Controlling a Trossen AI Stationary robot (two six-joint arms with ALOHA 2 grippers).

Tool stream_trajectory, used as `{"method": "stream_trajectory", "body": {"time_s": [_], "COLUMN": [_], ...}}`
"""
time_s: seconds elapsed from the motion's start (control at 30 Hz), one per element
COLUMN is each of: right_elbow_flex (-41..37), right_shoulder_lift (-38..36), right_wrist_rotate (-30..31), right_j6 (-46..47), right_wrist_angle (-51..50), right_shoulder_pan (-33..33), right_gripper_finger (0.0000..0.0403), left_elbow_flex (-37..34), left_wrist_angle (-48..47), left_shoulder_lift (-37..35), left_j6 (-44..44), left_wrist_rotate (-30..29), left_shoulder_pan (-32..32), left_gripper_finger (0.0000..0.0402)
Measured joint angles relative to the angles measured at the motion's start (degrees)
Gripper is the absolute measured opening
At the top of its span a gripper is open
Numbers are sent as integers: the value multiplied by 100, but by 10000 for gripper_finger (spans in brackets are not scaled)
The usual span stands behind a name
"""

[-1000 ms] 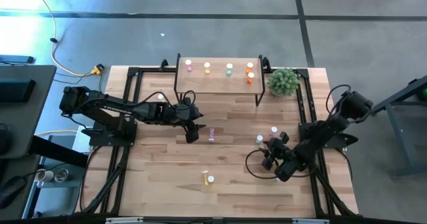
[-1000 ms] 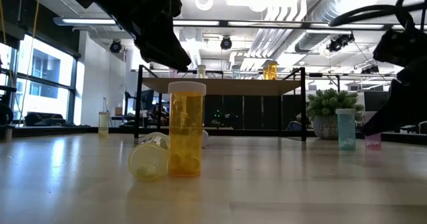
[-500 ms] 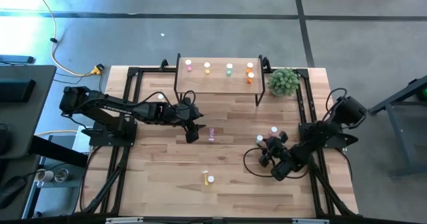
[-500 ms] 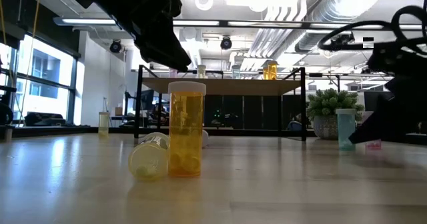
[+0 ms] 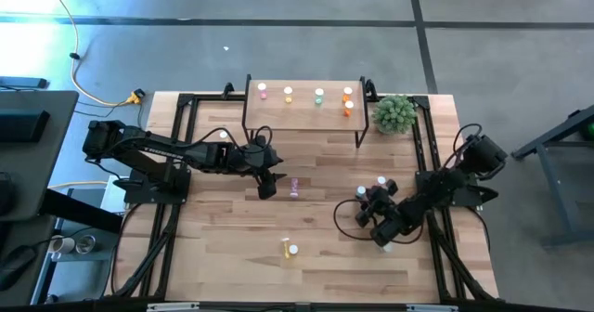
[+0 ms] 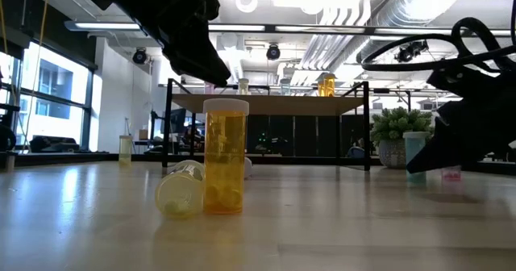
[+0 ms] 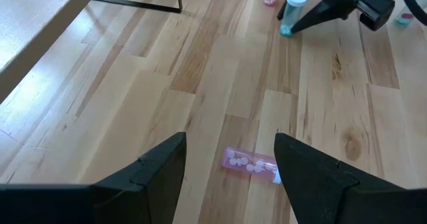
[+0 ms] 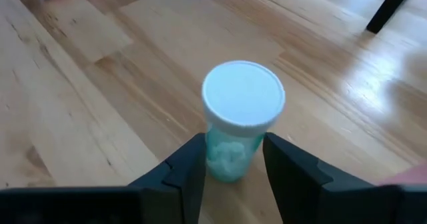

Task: Pick and place medicine bottles onto shelf by color
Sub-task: Put the top blue pill bottle aligned with the other blue pill bottle on the shelf

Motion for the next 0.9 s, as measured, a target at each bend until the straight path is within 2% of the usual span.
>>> {"method": "stream_trajectory", "body": {"time_s": [0.3, 0.6, 0.73, 0.9], "right_elbow_flex": [0, 0, 120, 602], "right_shoulder_lift": [-1, -12, -88, -168], "right_wrist_rotate": [-4, -72, -425, -1012], "right_j6": [-191, -169, -464, -1476], "right_wrist_angle": [181, 530, 716, 741], "right_shoulder_pan": [-89, -115, -294, -679], "right_gripper_finger": [85, 81, 81, 81], "left_elbow_flex": [0, 0, 0, 0], "left_wrist_angle": [-2, 0, 0, 0], "left_shoulder_lift": [2, 0, 0, 0], "left_j6": [36, 195, 197, 403], "left_wrist_rotate": [0, 0, 156, 542], "left_shoulder_pan": [2, 2, 25, 48], "left_gripper_finger": [216, 216, 216, 216]}}
